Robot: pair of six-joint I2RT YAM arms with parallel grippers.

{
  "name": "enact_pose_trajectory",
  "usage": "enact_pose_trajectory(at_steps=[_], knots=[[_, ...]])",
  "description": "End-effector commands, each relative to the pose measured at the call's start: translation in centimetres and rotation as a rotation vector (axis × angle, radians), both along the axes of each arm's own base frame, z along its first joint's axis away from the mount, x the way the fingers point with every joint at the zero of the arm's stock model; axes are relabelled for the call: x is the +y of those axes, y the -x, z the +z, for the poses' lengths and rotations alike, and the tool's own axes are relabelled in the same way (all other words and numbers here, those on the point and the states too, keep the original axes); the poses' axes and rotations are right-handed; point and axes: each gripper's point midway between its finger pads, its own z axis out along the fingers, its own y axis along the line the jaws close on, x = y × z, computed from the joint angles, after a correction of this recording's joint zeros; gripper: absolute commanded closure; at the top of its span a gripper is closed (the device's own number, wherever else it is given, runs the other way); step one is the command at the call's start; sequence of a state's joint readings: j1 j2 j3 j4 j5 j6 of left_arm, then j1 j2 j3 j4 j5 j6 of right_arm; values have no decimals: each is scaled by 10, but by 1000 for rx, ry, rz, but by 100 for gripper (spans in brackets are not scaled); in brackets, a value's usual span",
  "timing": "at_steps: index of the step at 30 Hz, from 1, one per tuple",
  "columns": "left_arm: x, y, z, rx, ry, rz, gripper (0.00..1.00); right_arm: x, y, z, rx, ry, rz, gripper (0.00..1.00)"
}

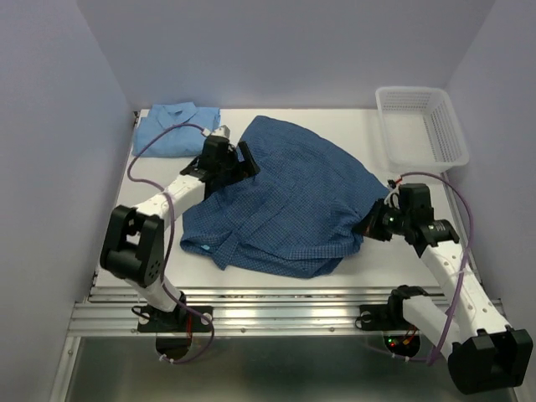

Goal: Fold and stack the long sleeve shirts
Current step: Flatten the shirt out

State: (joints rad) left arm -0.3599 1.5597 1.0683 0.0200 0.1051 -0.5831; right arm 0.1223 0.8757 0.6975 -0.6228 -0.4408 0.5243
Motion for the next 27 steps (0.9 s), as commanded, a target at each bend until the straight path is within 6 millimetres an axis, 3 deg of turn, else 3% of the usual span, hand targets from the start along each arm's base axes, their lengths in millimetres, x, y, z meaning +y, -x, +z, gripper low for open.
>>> enact_pose_trajectory(at_steps=[1, 3, 4, 6, 9, 10, 12, 13, 14, 15, 18, 19, 21, 22, 23, 24, 25, 26, 27], knots=[[-28, -8, 10, -19, 3, -87, 1, -15, 74, -37, 443, 32, -178, 93], [-32, -10, 2, 6, 8, -88, 1, -21, 93, -42, 564, 69, -213, 90], [-33, -11, -6, 26, 5, -91, 1, -26, 111, -46, 655, 108, -209, 88], [-32, -8, -13, 47, -12, -95, 1, -30, 120, -46, 696, 156, -150, 78], [-21, 0, -17, 66, -44, -67, 1, -12, 77, 1, 478, 78, -3, 1], [-15, 5, -16, 65, -56, -45, 1, -6, 40, 37, 273, 57, 24, 0], [-7, 11, -11, 55, -62, -24, 1, -3, 3, 68, 94, 54, 35, 0], [0, 20, -8, 48, -67, 2, 1, -5, -25, 95, -66, 81, 40, 0], [4, 24, -6, 45, -68, 16, 1, -8, -40, 102, -117, 99, 20, 0], [10, 31, -6, 56, -78, 31, 1, -11, -68, 109, -191, 118, -18, 0], [38, 47, -10, 67, -112, 159, 1, -3, -106, 97, -256, 108, 7, 0], [48, 57, -16, 84, -130, 194, 1, 6, -134, 86, -290, 97, 31, 0], [54, 66, -22, 108, -126, 224, 1, 21, -161, 72, -315, 90, 69, 0], [61, 76, -33, 139, -139, 240, 1, 26, -186, 44, -299, 124, 82, 0], [63, 81, -38, 152, -140, 250, 1, 37, -196, 32, -294, 143, 116, 0], [66, 85, -44, 173, -129, 276, 1, 41, -218, 36, -324, 171, 115, 0], [70, 91, -54, 191, -133, 290, 1, 44, -230, 24, -308, 203, 130, 0], [72, 93, -59, 201, -126, 302, 1, 45, -244, -15, -227, 231, 144, 0], [71, 91, -59, 193, -101, 320, 1, 52, -264, -9, -256, 237, 143, 0]])
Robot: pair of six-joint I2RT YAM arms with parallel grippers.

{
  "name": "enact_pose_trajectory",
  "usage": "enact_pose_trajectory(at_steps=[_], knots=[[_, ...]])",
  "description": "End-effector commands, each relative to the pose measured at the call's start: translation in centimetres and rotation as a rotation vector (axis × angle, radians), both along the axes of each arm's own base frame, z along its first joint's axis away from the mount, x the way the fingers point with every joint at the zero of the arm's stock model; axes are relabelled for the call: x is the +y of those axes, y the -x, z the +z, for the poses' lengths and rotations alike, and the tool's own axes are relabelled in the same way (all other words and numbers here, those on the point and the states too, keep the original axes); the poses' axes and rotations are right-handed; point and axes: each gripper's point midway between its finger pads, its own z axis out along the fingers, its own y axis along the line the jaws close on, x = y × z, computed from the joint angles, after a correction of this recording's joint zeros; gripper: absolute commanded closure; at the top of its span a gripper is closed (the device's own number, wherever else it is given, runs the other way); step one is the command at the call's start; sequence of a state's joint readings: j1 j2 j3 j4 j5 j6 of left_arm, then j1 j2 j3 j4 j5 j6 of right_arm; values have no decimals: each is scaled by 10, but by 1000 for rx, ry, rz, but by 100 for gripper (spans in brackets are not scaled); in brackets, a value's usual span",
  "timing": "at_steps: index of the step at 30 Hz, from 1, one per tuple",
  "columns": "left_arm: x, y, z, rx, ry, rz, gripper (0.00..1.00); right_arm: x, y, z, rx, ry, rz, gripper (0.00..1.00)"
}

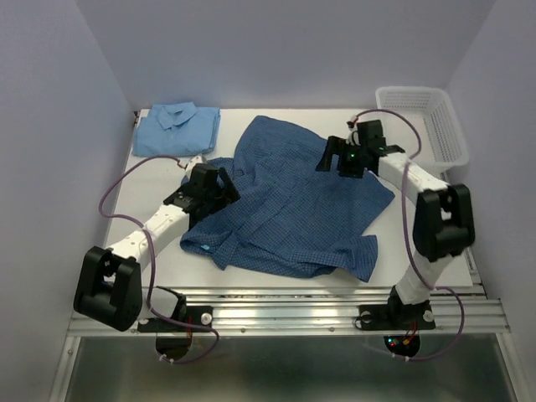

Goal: Fold and stack the long sleeve shirts
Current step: Flatten the shirt out

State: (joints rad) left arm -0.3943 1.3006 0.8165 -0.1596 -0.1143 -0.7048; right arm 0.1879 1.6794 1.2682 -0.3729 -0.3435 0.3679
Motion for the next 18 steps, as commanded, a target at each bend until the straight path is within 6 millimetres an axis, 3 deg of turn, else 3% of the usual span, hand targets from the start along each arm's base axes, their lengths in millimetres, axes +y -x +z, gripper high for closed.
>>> enact_pose_trajectory(at_steps=[1, 2, 3, 5, 8, 10, 11, 13, 15, 16, 18], knots=[[17, 10, -24, 46, 9, 116, 1, 22, -79, -12, -140, 75, 45, 0], [19, 11, -32, 51, 13, 118, 1, 25, -87, -20, -126, 62, 39, 0], [18, 9, -35, 44, 21, 114, 1, 27, -94, -45, -84, 64, 35, 0], [14, 0, -44, 29, 81, 110, 1, 32, -107, -50, -94, 39, 15, 0], [9, -6, -62, 66, 113, 89, 1, 23, -106, -81, -40, 82, -22, 0], [7, -16, -70, 85, 88, 81, 1, 7, -101, -93, -17, 143, -96, 0], [6, -21, -72, 86, 68, 63, 1, -6, -89, -109, 28, 164, -129, 0], [7, -30, -85, 119, 28, 61, 1, -24, -78, -111, 58, 163, -204, 0], [-2, -62, -78, 90, 15, 34, 1, -48, -56, -119, 112, 165, -288, 0], [-2, -62, -78, 88, 3, 22, 1, -53, -44, -133, 146, 186, -294, 0], [-16, -91, -80, 80, -3, -42, 1, -66, -20, -135, 166, 206, -332, 0]])
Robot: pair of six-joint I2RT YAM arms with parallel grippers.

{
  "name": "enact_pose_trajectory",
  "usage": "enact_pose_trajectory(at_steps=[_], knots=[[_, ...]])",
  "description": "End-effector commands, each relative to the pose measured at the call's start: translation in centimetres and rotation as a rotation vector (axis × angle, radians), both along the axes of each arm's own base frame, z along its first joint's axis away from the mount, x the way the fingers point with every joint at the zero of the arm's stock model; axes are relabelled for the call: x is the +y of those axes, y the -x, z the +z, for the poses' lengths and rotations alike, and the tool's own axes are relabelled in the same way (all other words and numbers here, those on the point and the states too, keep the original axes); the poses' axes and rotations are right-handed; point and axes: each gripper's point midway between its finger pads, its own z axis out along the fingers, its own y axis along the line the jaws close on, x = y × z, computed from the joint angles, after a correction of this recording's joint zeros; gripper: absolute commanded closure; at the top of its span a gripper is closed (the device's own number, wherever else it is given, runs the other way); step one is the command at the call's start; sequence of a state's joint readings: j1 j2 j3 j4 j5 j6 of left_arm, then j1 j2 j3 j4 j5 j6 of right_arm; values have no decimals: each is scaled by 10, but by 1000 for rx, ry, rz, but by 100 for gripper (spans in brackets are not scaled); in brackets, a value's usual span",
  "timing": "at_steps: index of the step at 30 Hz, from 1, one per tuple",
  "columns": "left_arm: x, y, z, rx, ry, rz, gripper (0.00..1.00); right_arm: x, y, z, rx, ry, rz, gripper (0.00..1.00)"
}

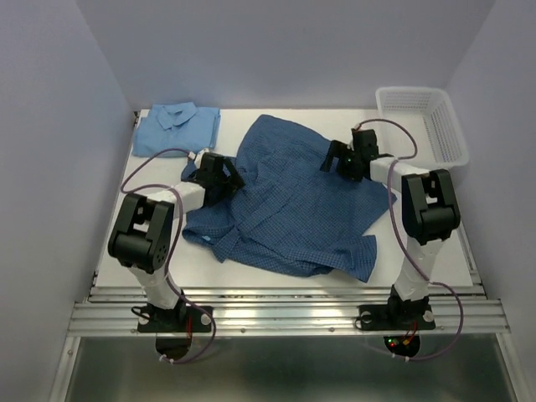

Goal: Fold and stack the long sleeve shirts
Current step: Flatten the shirt out

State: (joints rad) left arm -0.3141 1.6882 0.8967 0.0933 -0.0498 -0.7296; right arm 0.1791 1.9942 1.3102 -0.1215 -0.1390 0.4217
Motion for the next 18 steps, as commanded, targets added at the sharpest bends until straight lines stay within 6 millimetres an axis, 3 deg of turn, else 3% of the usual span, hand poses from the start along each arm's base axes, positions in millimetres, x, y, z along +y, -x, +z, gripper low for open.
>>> enact_pose_trajectory(at_steps=[1, 3, 4, 5, 7, 8, 9, 10, 12, 13, 16, 17, 18], knots=[[-31, -49, -5, -7, -8, -159, 1, -46, 57, -39, 156, 91, -165, 0], [-48, -69, 1, -29, 9, -219, 1, -56, 70, -32, 145, 120, -200, 0], [-55, -75, -11, -21, -10, -268, 1, -65, 90, -45, 182, 154, -229, 0], [-70, -97, 11, -87, -8, -297, 1, -67, 97, -37, 168, 145, -251, 0], [-85, -116, 15, -116, -17, -350, 1, -71, 117, -39, 188, 142, -279, 0], [-99, -136, 18, -133, -20, -382, 1, -73, 140, -51, 236, 131, -306, 0], [-105, -137, 13, -97, -27, -410, 1, -73, 149, -45, 235, 116, -320, 0], [-118, -158, 21, -138, -39, -449, 1, -73, 168, -54, 276, 103, -334, 0], [-135, -170, 23, -164, -74, -476, 1, -72, 181, -53, 282, 82, -335, 0], [-140, -186, 31, -196, -93, -472, 1, -68, 183, -47, 263, 61, -319, 0], [-132, -206, 42, -209, -138, -438, 1, -70, 186, -41, 238, 73, -301, 0], [-134, -218, 74, -277, -152, -435, 1, -71, 179, -29, 199, 72, -296, 0], [-130, -222, 87, -298, -171, -421, 1, -72, 176, -22, 182, 81, -296, 0]])
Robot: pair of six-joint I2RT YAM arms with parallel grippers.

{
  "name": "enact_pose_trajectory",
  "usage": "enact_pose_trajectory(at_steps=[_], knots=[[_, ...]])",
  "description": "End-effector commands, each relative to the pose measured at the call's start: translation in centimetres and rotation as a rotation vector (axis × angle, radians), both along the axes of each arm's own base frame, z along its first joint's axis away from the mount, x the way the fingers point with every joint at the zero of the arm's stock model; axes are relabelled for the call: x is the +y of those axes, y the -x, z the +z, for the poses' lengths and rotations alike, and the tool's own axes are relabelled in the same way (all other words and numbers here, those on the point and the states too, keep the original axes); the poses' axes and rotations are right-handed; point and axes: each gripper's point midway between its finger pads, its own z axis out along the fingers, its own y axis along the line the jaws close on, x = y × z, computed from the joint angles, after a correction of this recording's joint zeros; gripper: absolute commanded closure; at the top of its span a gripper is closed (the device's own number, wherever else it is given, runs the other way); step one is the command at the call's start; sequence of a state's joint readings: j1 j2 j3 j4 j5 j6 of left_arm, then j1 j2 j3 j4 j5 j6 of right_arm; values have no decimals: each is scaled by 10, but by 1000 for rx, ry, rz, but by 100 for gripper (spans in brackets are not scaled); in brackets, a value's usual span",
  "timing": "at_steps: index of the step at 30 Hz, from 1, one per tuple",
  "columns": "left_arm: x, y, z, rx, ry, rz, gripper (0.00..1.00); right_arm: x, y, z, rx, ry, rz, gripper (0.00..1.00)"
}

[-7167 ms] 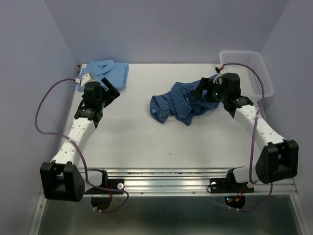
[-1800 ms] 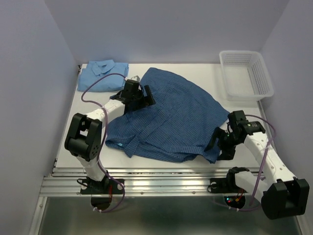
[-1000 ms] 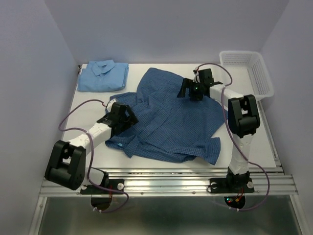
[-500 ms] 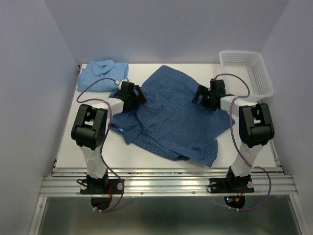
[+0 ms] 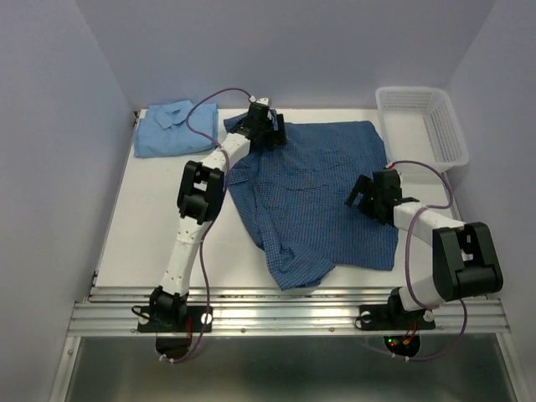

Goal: Fold and stack the long sleeve shirts
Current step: Flatten the shirt out

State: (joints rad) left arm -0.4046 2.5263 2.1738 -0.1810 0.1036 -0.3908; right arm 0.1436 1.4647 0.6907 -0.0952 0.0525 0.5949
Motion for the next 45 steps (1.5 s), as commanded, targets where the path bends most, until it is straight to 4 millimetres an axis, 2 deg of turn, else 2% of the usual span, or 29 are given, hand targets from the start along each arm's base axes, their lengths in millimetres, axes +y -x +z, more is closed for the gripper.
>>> enact_pose_trajectory(at_steps=[1, 4, 6, 7, 8, 11, 12, 13, 15, 16, 17, 20, 22, 23, 25, 27, 28, 29, 31, 32, 34, 36, 37, 38, 40, 42, 43, 44, 45], knots=[[20, -18, 96, -155, -74, 32, 1, -8, 30, -8, 109, 37, -5, 0], [35, -10, 129, -213, -98, 73, 1, -6, 17, 18, 31, 50, 34, 0], [46, 12, 153, -232, -104, 90, 1, -3, 12, 31, -7, 50, 67, 0], [53, 23, 182, -268, -99, 110, 1, -2, 8, 38, -25, 46, 76, 0], [53, 39, 166, -225, -127, 98, 1, -2, 7, 42, -36, 52, 86, 0], [61, 85, 158, -155, -173, 88, 1, -2, 6, 41, -34, 62, 102, 0], [57, 101, 152, -131, -186, 81, 1, -2, 5, 39, -30, 68, 106, 0], [64, 125, 137, -73, -198, 101, 1, -1, 4, 36, -22, 67, 109, 0], [65, 148, 119, -12, -208, 103, 1, -2, 2, 34, -13, 72, 110, 0], [71, 156, 119, -4, -207, 127, 1, -2, -1, 32, -15, 75, 108, 0], [77, 166, 102, 33, -223, 140, 1, -2, -3, 33, -21, 77, 107, 0], [92, 159, 96, 28, -297, 204, 1, -2, -5, 29, -13, 86, 114, 0], [91, 152, 94, 35, -332, 191, 1, -3, -4, 23, 7, 92, 112, 0], [87, 139, 97, 32, -348, 202, 1, -2, -4, 20, 18, 87, 118, 0], [93, 124, 93, 53, -420, 249, 1, -1, -5, 19, 20, 81, 118, 0], [97, 120, 87, 80, -464, 279, 1, -2, -5, 18, 26, 86, 117, 0], [101, 123, 71, 133, -503, 291, 1, -3, -5, 17, 27, 90, 114, 0], [102, 118, 75, 126, -507, 303, 1, -6, -5, 17, 26, 104, 107, 0], [99, 116, 66, 143, -522, 292, 1, -9, -5, 15, 32, 119, 99, 0], [99, 116, 54, 168, -538, 283, 1, -10, -4, 14, 37, 127, 93, 0], [98, 116, 49, 188, -550, 281, 1, -11, -4, 12, 42, 132, 92, 0], [96, 116, 41, 209, -553, 273, 6, -14, -4, 12, 46, 141, 81, 0], [97, 117, 42, 208, -552, 276, 10, -16, -5, 12, 45, 151, 74, 0], [99, 120, 39, 217, -560, 276, 20, -17, -4, 12, 47, 154, 69, 0], [103, 123, 39, 214, -568, 273, 27, -20, -4, 11, 51, 167, 59, 0], [111, 128, 35, 217, -583, 278, 44, -24, -2, 10, 57, 185, 44, 0], [121, 130, 30, 234, -589, 293, 67, -26, -1, 11, 57, 193, 39, 0], [125, 129, 30, 236, -583, 307, 67, -27, 0, 10, 60, 197, 36, 0], [132, 132, 23, 259, -591, 316, 84, -27, 0, 10, 58, 199, 34, 0]])
